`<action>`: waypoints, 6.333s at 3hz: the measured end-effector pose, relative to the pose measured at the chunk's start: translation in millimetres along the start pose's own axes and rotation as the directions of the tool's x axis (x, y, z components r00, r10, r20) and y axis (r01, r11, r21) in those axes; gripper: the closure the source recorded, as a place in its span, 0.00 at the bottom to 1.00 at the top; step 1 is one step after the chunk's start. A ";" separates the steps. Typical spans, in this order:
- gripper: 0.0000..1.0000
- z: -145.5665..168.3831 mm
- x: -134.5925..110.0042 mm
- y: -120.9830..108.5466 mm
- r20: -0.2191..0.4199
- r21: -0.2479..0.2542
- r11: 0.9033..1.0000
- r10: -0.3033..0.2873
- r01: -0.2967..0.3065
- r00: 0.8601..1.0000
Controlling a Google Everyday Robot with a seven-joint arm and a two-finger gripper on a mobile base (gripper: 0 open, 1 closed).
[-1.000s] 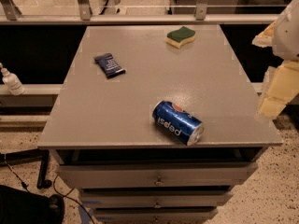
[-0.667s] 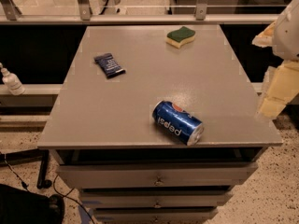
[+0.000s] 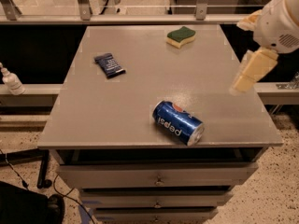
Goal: Move sponge near rxbar blueberry
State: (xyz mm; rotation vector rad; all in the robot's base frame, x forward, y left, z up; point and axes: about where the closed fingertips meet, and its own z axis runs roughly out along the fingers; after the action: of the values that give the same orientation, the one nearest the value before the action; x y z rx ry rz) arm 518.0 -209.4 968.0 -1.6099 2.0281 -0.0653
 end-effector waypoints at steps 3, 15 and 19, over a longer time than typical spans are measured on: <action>0.00 140.3 -38.0 -147.0 0.279 0.084 0.987 0.112 -0.140 0.954; 1.00 213.4 -124.6 -161.6 0.470 -0.140 0.981 0.183 -0.132 0.863; 1.00 217.4 -190.5 -67.0 0.547 -0.198 0.953 -0.086 0.229 0.833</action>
Offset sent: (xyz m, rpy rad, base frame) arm 0.2291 0.0228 -0.0493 0.3257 -0.1873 -0.0434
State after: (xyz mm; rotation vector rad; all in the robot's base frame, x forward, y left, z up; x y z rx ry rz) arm 699.0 8.6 880.0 -1.7086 1.5083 0.5520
